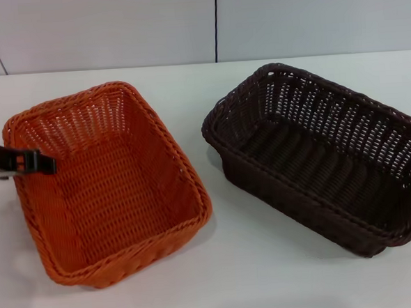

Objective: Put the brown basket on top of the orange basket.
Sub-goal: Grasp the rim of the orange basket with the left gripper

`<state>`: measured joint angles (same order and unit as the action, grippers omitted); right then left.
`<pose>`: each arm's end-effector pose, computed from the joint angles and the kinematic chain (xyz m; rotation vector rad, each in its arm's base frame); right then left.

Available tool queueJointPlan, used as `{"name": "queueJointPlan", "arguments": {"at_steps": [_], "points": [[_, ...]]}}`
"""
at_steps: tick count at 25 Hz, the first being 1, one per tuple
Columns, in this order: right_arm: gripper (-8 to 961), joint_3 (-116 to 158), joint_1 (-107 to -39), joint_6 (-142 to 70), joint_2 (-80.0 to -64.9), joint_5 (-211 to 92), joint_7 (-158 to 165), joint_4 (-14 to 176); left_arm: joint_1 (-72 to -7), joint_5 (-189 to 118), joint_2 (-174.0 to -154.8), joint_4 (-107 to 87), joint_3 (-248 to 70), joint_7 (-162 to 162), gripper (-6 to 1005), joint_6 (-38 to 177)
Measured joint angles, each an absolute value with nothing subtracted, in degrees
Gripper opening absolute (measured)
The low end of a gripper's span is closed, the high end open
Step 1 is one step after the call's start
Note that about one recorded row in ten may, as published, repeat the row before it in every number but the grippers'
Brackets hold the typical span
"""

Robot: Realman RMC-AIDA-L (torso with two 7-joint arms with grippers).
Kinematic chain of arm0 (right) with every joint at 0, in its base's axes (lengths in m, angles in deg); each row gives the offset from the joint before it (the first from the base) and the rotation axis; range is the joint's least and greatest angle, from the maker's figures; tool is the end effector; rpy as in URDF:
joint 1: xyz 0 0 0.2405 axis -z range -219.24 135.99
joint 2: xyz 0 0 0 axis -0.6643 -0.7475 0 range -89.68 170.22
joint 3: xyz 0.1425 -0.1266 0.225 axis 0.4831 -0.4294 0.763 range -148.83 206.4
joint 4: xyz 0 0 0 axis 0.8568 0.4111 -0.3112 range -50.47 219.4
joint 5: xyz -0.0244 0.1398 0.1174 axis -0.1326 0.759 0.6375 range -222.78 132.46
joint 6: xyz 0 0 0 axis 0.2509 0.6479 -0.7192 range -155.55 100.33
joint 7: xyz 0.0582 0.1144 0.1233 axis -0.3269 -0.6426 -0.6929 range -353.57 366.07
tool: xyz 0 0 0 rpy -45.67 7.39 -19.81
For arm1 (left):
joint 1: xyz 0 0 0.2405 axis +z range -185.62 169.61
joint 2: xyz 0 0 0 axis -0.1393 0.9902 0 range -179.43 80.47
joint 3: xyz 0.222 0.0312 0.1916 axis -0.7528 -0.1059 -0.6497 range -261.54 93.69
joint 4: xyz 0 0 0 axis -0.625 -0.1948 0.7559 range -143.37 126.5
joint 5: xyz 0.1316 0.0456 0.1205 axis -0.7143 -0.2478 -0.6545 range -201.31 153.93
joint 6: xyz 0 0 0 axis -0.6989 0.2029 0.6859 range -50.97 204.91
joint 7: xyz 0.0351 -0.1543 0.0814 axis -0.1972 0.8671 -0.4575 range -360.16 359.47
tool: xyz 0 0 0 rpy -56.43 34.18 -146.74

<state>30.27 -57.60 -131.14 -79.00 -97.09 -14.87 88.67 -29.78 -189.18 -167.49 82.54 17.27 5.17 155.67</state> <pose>0.3830 0.2488 0.1097 -0.8245 0.3738 0.9584 -0.2935 0.3607 0.0246 -1.7497 -1.4106 0.1946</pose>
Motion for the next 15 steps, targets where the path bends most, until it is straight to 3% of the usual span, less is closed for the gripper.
{"name": "queueJointPlan", "arguments": {"at_steps": [15], "points": [[752, 30.61, -58.13, -130.40, -78.57, -96.83, -14.71, 87.43, -31.20, -189.08, -167.77, 75.60, 13.63, 5.22, 699, 152.80]]}}
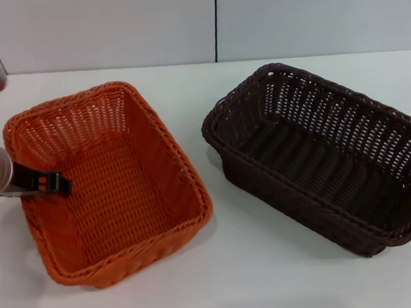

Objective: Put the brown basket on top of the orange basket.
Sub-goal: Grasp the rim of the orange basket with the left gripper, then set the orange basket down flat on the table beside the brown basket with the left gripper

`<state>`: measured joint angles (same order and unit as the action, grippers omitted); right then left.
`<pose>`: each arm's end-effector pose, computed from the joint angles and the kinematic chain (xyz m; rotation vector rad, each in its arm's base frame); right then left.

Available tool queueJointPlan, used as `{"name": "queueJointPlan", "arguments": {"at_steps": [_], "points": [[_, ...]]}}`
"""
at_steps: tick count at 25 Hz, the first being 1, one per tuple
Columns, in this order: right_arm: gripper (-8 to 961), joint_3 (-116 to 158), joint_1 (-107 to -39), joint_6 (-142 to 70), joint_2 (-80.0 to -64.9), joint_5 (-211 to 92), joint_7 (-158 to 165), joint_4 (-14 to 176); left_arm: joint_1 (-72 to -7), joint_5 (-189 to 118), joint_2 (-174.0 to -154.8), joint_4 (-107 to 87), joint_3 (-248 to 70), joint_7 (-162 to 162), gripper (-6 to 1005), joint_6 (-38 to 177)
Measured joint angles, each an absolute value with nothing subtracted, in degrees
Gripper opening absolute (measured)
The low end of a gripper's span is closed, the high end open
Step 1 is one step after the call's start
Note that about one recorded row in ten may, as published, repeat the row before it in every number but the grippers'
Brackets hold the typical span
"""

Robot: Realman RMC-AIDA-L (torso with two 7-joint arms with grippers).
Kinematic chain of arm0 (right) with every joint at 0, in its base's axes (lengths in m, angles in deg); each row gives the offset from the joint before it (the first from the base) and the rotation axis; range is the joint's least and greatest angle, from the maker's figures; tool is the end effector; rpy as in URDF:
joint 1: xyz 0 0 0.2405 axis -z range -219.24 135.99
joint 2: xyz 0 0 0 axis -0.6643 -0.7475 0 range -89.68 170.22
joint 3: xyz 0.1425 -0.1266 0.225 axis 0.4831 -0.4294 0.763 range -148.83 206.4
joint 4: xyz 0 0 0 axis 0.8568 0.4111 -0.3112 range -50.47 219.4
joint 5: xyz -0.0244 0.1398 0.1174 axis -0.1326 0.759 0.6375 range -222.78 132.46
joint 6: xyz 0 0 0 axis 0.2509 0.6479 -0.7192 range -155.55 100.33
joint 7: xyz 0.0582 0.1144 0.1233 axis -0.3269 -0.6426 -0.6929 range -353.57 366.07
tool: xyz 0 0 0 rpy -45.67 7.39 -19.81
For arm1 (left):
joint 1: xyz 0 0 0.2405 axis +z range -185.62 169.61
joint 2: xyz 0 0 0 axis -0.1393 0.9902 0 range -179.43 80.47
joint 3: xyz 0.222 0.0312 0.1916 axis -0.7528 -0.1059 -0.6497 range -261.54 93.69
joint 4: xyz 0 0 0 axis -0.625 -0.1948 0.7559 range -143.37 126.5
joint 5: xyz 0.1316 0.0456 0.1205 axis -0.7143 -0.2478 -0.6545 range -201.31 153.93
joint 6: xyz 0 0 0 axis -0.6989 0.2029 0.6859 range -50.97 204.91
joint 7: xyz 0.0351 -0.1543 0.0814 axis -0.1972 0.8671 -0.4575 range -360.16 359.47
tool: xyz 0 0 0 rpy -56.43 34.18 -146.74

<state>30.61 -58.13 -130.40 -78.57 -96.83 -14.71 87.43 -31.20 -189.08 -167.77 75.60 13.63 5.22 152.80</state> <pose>0.3842 0.2525 0.1172 -0.8240 0.3535 0.9438 -0.3016 0.3610 -0.0029 -1.7992 -1.4239 0.2726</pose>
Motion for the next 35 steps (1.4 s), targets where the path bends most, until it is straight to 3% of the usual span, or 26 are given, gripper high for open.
{"name": "queueJointPlan", "arguments": {"at_steps": [1, 6, 14, 20, 25, 30, 35], "points": [[752, 30.62, -58.11, -130.37, -78.55, -96.83, -14.72, 87.26, -31.20, -189.12, -167.72, 75.62, 13.05, 5.22, 697, 152.74], [752, 30.76, -57.18, -133.66, -78.67, -96.67, -14.79, 86.44, -30.93, -188.47, -167.80, 74.08, 10.91, 5.58, 475, 151.44], [752, 36.40, -55.23, -138.01, -78.03, -96.40, -17.62, 81.93, -25.35, -187.38, -167.73, 74.71, 3.01, 12.04, 406, 140.95], [752, 35.98, -55.23, -134.57, -77.45, -96.76, -19.16, 81.10, -27.88, -187.78, -167.47, 75.53, 6.93, 9.86, 366, 143.54], [752, 35.73, -55.12, -134.45, -77.83, -96.84, -19.66, 81.24, -31.24, -189.02, -167.30, 78.21, 13.68, 4.75, 343, 148.26], [753, 35.62, -55.24, -133.85, -78.26, -96.88, -19.96, 81.40, -32.51, -189.21, -167.28, 80.78, 18.47, -0.12, 231, 150.38], [753, 35.62, -55.77, -133.88, -78.58, -96.91, -20.07, 81.59, -32.81, -189.23, -167.15, 82.86, 19.33, -1.20, 193, 151.76]]}}
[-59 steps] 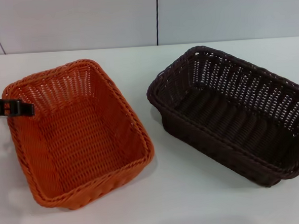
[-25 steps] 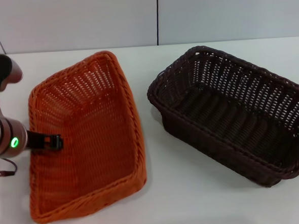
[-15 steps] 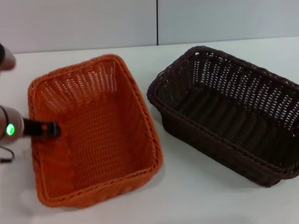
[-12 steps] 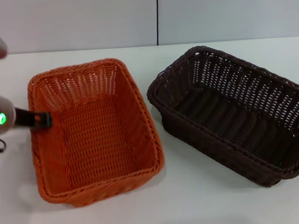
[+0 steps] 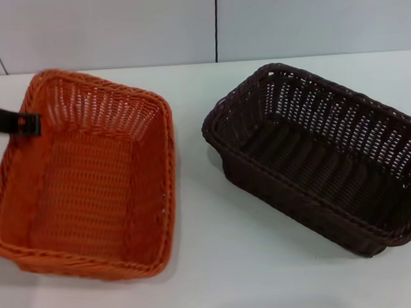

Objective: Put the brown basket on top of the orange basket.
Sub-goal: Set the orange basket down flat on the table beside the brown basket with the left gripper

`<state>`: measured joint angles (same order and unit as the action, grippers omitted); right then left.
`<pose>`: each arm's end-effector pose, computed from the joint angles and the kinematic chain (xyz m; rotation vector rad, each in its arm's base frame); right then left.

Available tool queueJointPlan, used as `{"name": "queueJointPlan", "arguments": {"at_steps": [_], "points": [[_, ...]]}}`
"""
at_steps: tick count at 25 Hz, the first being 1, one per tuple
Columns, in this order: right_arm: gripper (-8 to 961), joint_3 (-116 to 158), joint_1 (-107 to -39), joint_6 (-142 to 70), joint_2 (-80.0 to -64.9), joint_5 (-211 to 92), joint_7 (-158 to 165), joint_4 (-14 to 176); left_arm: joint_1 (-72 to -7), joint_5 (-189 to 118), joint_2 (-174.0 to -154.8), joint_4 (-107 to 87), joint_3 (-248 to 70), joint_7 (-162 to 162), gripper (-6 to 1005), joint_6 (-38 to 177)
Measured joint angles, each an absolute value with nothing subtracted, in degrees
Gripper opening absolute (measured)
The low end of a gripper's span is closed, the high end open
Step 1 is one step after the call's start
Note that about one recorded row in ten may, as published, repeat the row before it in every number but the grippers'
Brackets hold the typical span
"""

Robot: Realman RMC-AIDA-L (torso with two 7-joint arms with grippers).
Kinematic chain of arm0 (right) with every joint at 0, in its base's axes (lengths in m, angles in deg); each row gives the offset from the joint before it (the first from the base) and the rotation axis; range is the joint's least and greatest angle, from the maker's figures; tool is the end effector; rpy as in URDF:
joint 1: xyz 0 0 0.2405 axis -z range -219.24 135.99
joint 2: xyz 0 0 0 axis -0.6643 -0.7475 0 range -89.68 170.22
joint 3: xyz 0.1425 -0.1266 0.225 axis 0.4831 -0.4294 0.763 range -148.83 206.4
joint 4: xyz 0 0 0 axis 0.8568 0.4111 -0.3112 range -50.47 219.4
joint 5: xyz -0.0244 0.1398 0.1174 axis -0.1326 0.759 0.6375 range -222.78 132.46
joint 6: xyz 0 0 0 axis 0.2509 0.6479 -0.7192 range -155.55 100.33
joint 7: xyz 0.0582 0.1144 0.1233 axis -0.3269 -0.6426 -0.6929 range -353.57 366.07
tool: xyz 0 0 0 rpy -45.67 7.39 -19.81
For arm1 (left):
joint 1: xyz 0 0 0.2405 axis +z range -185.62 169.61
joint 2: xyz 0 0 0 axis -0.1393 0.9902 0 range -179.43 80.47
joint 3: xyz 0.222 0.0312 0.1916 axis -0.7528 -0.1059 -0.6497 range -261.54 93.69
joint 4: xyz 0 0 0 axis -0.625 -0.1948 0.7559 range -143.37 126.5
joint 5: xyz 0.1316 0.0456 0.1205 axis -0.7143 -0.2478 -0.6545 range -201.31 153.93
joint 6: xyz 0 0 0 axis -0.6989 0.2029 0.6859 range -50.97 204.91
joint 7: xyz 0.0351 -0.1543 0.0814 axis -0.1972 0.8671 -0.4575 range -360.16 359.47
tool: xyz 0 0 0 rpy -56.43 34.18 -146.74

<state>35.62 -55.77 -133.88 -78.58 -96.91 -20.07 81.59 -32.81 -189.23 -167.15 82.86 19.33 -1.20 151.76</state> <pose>0.3903 0.2220 0.1477 -0.7395 0.2493 0.9489 -0.2718 0.3879 0.0395 -1.8180 -1.2289 0.1401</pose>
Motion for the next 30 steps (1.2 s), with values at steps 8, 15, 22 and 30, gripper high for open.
{"name": "queueJointPlan", "arguments": {"at_steps": [8, 15, 22, 30], "points": [[753, 35.64, -58.06, -133.22, -78.70, -96.94, -19.85, 83.79, -33.53, -189.30, -167.12, 94.40, 23.23, -8.40, 182, 159.18], [752, 35.64, -58.67, -133.64, -78.74, -97.02, -19.73, 85.29, -35.84, -189.30, -167.12, 100.82, 27.29, -14.32, 180, 165.37], [752, 35.62, -58.85, -133.88, -78.80, -97.09, -19.74, 86.02, -36.19, -189.30, -167.06, 105.26, 28.69, -18.37, 178, 169.06], [752, 35.46, -57.95, -134.60, -78.91, -97.19, -19.85, 86.14, -37.89, -189.29, -166.94, 106.45, 29.71, -28.22, 175, 175.30]]}}
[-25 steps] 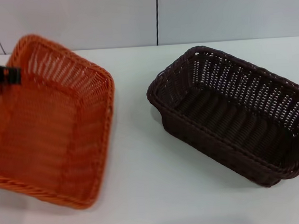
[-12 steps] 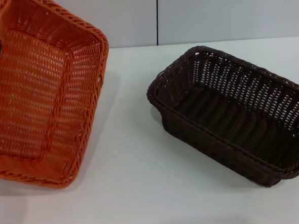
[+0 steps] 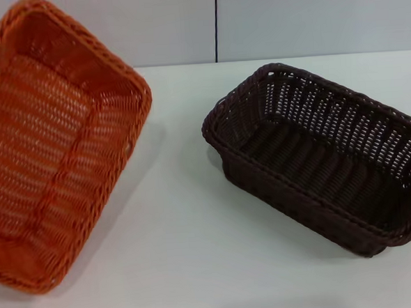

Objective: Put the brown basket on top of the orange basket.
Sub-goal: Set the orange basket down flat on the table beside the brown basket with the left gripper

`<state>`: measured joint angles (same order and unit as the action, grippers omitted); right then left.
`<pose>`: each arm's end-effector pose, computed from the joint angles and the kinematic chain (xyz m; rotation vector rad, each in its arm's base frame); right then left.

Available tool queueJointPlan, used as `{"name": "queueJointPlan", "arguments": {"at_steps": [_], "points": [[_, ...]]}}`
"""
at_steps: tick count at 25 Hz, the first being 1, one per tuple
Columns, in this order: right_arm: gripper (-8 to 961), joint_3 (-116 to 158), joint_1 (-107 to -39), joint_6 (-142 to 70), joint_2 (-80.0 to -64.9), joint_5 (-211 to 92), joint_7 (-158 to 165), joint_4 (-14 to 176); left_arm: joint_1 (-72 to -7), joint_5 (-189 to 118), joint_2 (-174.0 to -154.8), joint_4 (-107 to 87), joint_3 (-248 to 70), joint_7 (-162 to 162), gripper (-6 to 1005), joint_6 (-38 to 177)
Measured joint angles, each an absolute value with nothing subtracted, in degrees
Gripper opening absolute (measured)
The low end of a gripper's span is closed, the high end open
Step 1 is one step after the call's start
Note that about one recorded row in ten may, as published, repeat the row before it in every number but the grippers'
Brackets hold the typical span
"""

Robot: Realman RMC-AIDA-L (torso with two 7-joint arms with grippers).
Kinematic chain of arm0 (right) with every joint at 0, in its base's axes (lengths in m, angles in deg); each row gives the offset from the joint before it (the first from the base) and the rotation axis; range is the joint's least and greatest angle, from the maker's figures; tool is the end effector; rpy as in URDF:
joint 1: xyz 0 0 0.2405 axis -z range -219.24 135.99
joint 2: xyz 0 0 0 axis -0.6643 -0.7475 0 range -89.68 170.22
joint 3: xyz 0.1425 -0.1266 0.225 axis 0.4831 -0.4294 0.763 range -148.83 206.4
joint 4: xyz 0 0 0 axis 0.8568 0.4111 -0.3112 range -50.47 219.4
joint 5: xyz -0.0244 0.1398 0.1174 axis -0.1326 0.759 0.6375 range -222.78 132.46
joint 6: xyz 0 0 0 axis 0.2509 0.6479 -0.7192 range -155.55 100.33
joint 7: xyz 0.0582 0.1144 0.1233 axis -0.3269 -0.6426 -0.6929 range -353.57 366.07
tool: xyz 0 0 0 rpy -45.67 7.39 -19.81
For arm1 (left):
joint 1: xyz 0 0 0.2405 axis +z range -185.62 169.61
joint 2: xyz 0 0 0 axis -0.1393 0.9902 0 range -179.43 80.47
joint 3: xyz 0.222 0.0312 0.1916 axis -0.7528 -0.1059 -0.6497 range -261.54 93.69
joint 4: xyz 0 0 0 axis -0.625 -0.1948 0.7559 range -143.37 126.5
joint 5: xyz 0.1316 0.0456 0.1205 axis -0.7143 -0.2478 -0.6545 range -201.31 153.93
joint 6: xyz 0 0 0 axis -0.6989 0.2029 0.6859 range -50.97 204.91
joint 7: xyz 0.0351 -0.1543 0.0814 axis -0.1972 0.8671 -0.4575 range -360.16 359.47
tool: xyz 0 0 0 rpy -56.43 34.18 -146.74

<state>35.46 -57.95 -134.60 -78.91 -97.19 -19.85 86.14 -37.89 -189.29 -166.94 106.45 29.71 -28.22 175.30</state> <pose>0.3803 0.2381 0.1318 -0.7325 0.3012 1.0275 -0.2061 0.3663 0.1050 -2.0225 -0.7292 0.3282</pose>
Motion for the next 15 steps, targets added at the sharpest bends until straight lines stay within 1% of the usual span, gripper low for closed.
{"name": "queueJointPlan", "arguments": {"at_steps": [4, 11, 15], "points": [[752, 33.95, -56.96, -136.13, -78.96, -97.20, -19.93, 86.13, -40.20, -189.26, -166.94, 106.16, 29.45, -31.63, 175, 178.96], [753, 32.64, -56.52, -134.89, -78.58, -97.20, -20.15, 83.04, -40.88, -189.19, -167.23, 104.11, 22.96, -33.02, 176, 178.48], [753, 32.64, -56.44, -134.60, -78.60, -97.19, -20.61, 81.23, -42.16, -189.17, -167.25, 104.92, 19.66, -33.42, 176, 180.68]]}}
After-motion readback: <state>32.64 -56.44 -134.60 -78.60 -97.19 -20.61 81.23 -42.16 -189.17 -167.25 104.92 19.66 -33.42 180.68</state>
